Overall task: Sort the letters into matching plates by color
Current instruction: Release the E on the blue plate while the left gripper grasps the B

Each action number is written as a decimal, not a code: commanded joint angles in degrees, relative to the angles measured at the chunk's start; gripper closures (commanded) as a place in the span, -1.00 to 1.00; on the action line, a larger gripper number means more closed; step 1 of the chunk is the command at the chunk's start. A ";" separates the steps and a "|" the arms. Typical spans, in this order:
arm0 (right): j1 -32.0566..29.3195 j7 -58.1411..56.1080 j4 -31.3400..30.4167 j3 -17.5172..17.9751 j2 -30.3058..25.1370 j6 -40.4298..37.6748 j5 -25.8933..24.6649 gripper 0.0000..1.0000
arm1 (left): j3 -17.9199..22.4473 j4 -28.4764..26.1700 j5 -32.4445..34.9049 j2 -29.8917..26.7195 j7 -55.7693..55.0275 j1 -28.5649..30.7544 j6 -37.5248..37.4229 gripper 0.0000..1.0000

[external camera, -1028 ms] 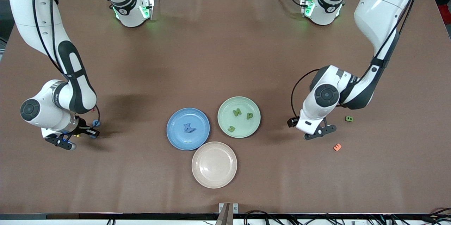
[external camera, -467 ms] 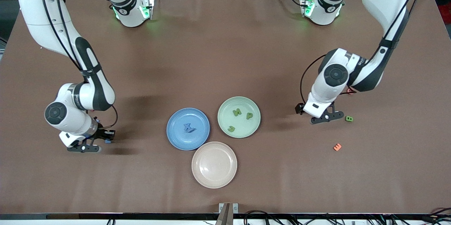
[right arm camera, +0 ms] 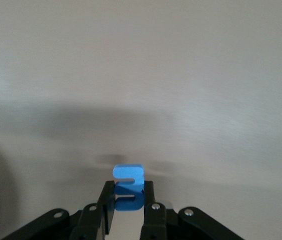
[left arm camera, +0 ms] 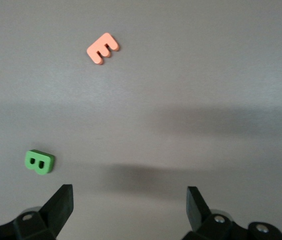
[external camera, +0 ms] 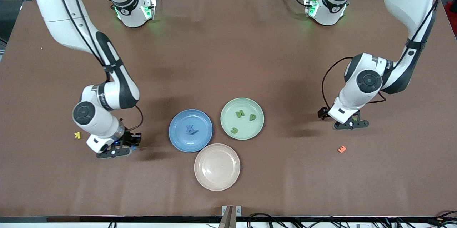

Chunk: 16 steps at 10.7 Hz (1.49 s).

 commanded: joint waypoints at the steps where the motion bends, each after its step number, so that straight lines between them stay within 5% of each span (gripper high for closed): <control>1: 4.52 -0.25 1.44 0.26 -0.13 -0.54 -0.82 0.55 | -0.72 -0.30 1.30 1.88 8.81 5.76 2.79 -1.00; 7: 15.24 0.80 3.99 0.08 -0.04 -2.65 12.18 0.55 | -0.63 0.58 1.39 4.79 21.38 11.40 5.36 -1.00; 10: 17.10 1.95 3.99 0.26 0.22 -2.56 12.45 0.46 | -0.72 0.31 1.39 5.40 26.94 13.51 5.45 -1.00; 11: 17.36 1.86 3.99 0.17 0.31 -2.56 12.28 0.18 | -0.72 0.66 1.39 6.45 27.03 13.60 5.62 -1.00; 12: 17.36 1.60 3.90 0.17 0.22 -2.47 12.19 -0.99 | -0.72 0.84 1.30 7.59 27.03 13.60 6.32 -1.00; 16: 15.35 -5.77 3.64 -0.27 -0.31 -2.74 11.75 -1.00 | -0.46 1.37 1.30 9.80 29.48 13.78 7.03 -1.00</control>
